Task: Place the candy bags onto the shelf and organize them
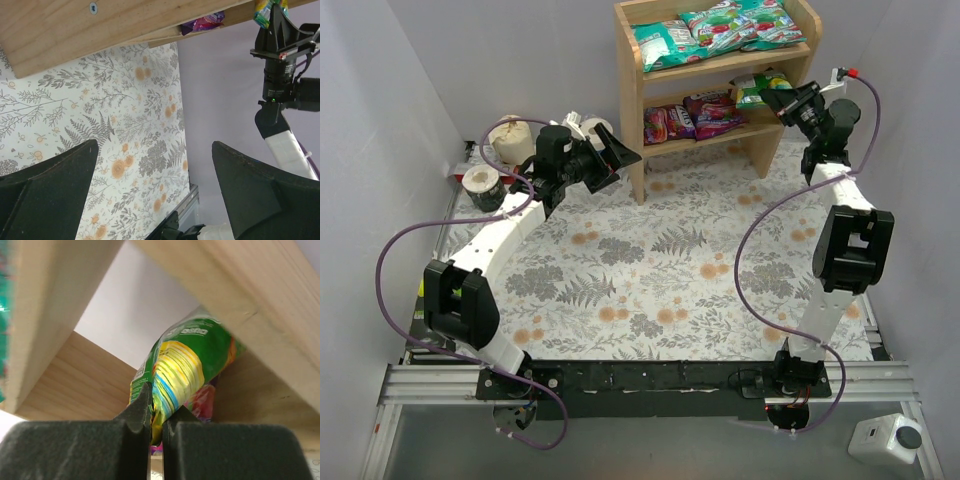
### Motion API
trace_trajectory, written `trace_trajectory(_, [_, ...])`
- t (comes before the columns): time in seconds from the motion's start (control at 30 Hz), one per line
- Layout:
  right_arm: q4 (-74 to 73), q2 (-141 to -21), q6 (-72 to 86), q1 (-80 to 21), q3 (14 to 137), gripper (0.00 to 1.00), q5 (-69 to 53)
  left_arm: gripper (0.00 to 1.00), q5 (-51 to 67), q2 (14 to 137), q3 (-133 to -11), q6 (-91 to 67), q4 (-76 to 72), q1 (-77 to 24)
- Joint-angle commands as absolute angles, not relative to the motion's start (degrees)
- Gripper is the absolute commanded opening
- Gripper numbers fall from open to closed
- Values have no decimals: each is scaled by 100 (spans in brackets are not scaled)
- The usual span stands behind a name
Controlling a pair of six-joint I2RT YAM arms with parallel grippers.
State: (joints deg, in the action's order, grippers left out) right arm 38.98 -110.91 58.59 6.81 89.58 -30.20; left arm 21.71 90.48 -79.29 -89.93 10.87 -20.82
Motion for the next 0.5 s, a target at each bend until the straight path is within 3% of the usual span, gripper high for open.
trace_trajectory(0.0, [3904, -11478, 5889, 721, 9685, 1, -3077, 98, 2250, 8877, -7963, -8851, 1186, -2039])
trace_trajectory(0.47, [1487, -12130, 5160, 958, 10574, 1, -2936, 98, 2145, 8895, -7972, -8815, 1327, -1934])
